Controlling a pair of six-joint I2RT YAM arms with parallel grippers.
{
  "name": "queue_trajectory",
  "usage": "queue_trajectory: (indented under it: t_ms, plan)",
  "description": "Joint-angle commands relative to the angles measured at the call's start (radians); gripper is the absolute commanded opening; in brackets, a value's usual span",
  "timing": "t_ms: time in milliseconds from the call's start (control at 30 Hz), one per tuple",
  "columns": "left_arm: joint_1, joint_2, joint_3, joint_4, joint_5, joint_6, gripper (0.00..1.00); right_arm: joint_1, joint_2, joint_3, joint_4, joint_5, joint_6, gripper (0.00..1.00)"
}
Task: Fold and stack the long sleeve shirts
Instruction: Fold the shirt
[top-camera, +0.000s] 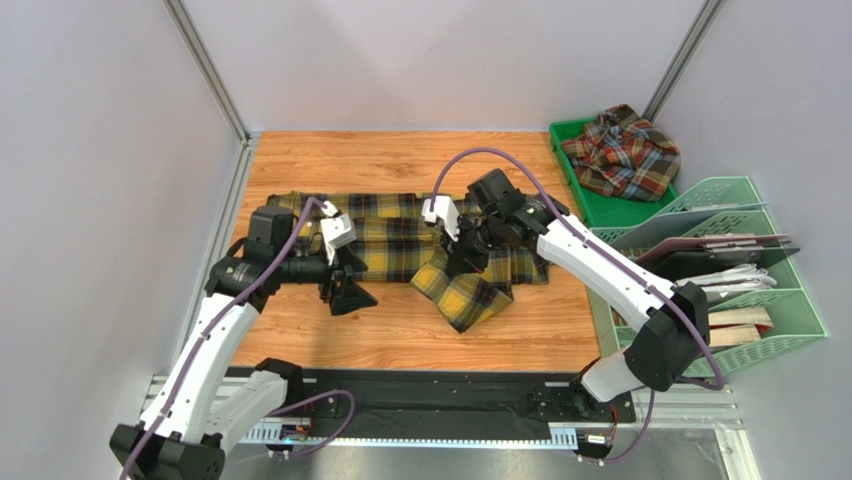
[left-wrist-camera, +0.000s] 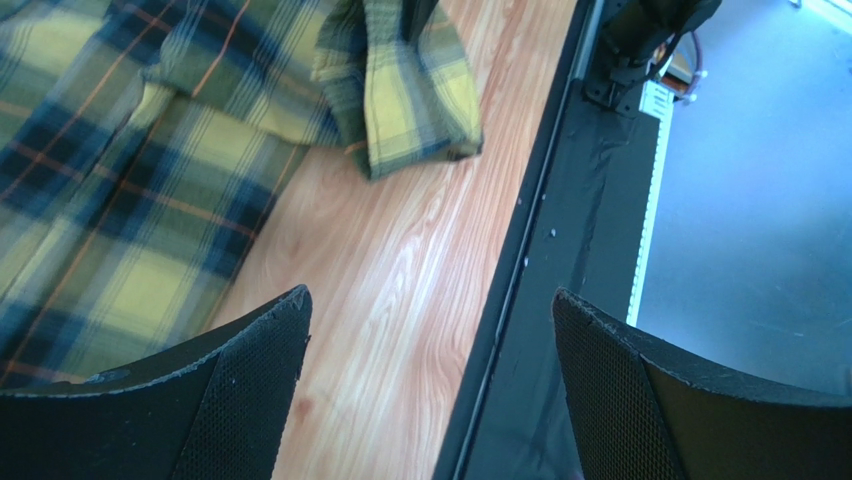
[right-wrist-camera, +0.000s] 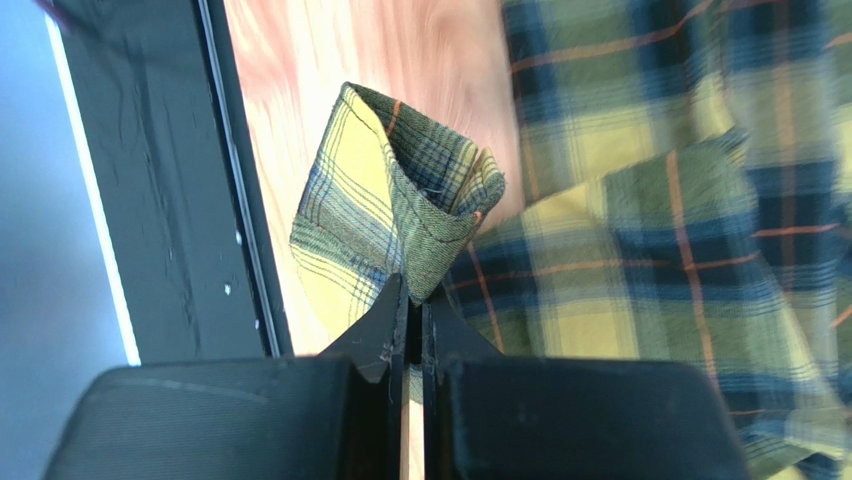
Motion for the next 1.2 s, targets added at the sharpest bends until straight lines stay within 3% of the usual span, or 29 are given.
queue_trajectory:
  t_ms: [0,267,433,500,600,633,667,700,733,833,933,1167]
  plan:
    - [-0.104,0.11,0.041,0.311,-0.042,-0.227,0.94,0.003,-0.071,0.051,0.15,-0.013,0.107,0.0]
    - [-0.207,0.212,0.024,0.52,-0.112,-0.375,0.94,0.009,-0.166,-0.004,0.284,-0.024,0.173,0.01]
    - [-0.236,0.259,0.02,0.642,-0.065,-0.51,0.89,0.029,-0.206,-0.039,0.328,-0.024,0.181,0.02]
    - [-0.261,0.273,0.018,0.683,-0.066,-0.536,0.82,0.037,-0.211,-0.044,0.339,-0.018,0.181,0.02]
    - [-0.275,0.295,0.029,0.725,-0.037,-0.563,0.58,0.043,-0.22,-0.047,0.342,-0.018,0.181,0.06]
    - [-0.276,0.302,0.037,0.723,-0.025,-0.559,0.45,0.043,-0.226,-0.047,0.339,-0.026,0.175,0.09]
    - [-0.276,0.316,0.049,0.684,-0.02,-0.526,0.13,0.043,-0.229,-0.046,0.322,-0.036,0.167,0.11]
    - [-0.276,0.321,0.073,0.657,-0.016,-0.502,0.06,0.044,-0.234,-0.044,0.312,-0.047,0.154,0.13]
    - [-0.278,0.324,0.083,0.631,-0.014,-0.476,0.01,0.044,-0.24,-0.044,0.302,-0.046,0.15,0.25]
    - [-0.279,0.304,0.11,0.53,0.007,-0.332,0.0,0.043,-0.272,-0.067,0.255,-0.026,0.111,0.7]
    - [-0.29,0.286,0.135,0.43,0.013,-0.17,0.0,0.043,-0.294,-0.09,0.213,-0.018,0.057,0.82]
    - [-0.333,0.304,0.188,0.288,0.03,0.059,0.0,0.044,-0.214,-0.055,0.224,-0.079,0.034,0.82]
